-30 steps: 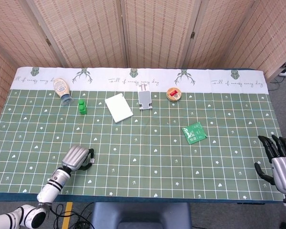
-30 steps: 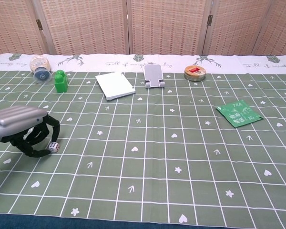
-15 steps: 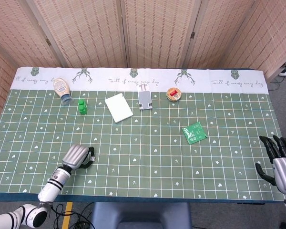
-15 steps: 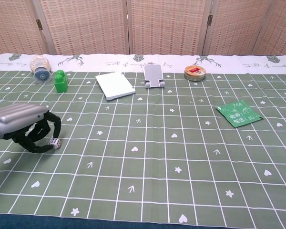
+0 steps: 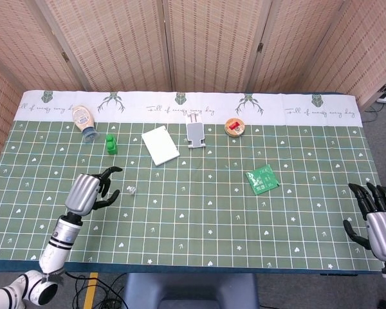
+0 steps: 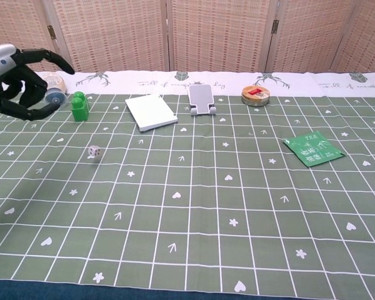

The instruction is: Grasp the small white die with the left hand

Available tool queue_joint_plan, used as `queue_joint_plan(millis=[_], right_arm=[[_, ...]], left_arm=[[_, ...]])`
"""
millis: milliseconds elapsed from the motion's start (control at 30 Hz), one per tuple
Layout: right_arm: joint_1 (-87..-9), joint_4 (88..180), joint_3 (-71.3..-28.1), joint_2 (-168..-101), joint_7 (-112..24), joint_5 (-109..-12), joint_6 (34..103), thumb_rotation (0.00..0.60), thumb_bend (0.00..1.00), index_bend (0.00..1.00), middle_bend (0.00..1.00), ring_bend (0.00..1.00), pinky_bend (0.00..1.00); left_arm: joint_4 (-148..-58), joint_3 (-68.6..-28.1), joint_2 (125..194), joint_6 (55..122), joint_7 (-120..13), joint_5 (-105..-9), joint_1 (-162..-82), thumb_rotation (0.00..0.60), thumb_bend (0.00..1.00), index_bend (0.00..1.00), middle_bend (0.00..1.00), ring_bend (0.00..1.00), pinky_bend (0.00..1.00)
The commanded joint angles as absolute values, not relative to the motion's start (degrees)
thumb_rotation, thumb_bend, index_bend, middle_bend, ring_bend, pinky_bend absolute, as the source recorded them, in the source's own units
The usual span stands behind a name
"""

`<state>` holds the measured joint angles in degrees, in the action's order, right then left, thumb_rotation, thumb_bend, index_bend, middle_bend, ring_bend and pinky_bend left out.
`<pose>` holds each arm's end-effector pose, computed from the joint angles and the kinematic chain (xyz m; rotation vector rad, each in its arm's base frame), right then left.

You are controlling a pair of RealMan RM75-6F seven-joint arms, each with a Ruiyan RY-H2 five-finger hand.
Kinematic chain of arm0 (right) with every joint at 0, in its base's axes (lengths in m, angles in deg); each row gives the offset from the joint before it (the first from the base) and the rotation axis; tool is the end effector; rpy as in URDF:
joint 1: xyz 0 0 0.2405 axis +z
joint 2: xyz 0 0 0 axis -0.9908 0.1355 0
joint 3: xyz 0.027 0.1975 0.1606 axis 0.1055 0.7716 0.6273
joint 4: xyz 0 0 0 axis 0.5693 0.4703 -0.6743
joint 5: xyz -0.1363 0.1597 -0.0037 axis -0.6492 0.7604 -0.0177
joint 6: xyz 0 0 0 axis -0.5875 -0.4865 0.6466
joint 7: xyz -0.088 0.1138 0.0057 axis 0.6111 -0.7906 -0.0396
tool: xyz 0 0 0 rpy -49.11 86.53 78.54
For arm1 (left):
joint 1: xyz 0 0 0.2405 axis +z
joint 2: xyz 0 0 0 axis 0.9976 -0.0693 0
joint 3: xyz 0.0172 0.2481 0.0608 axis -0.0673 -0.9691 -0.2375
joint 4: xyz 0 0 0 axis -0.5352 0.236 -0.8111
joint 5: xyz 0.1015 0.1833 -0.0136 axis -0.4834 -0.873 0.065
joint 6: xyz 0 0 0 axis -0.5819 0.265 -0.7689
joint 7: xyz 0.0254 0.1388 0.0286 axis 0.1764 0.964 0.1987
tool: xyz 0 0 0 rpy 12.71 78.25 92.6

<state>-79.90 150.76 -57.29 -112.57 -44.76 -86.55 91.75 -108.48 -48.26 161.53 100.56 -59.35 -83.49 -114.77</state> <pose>-0.3174 -0.1667 0.1784 1.3884 -0.8557 0.8964 -0.2050 0.3096 0.0530 -1.6115 -0.8516 -1.3273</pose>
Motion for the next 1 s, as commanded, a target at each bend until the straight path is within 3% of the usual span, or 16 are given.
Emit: queue_joint_plan(millis=[33, 200, 367, 600, 1000], right_arm=[[-79.8, 150.8, -57.2, -112.5, -44.7, -86.5, 91.7, 0.6, 0.3, 0.08, 0.14, 0.0, 0.02], [-79.8, 151.1, -57.2, -112.3, -44.4, -86.6, 91.9, 0.6, 0.3, 0.08, 0.14, 0.0, 0.02], [-79.8, 151.5, -57.1, -112.0, -44.2, -86.3, 91.6, 0.6, 0.3, 0.08, 0.14, 0.0, 0.02], [-79.5, 151.5, -57.0, -111.8, -44.3, -86.3, 91.2, 0.6, 0.3, 0.08, 0.15, 0.0, 0.02], [-77.7, 150.2, -57.0, -113.1, -46.2, -87.8, 89.6, 0.6, 0.3, 0.08, 0.17, 0.01, 0.02]], left_arm=[[-109.8, -48.7, 160.4, 101.3, -58.5, -84.1, -113.9, 0.6, 0.36, 0.3, 0.85, 0.75, 0.94], [-111.0, -49.0, 159.1, 101.9, -57.3, -83.6, -113.0, 0.6, 0.36, 0.3, 0.84, 0.73, 0.92], [-114.0, -48.4, 155.9, 102.4, -52.4, -80.4, -111.1, 0.6, 0.36, 0.3, 0.75, 0.63, 0.82], [-118.9, -48.9, 150.1, 103.3, -44.3, -74.7, -107.0, 0.6, 0.36, 0.3, 0.6, 0.46, 0.53], [-122.5, -52.6, 145.8, 110.2, -40.1, -72.3, -98.1, 0.6, 0.36, 0.31, 0.56, 0.44, 0.47]])
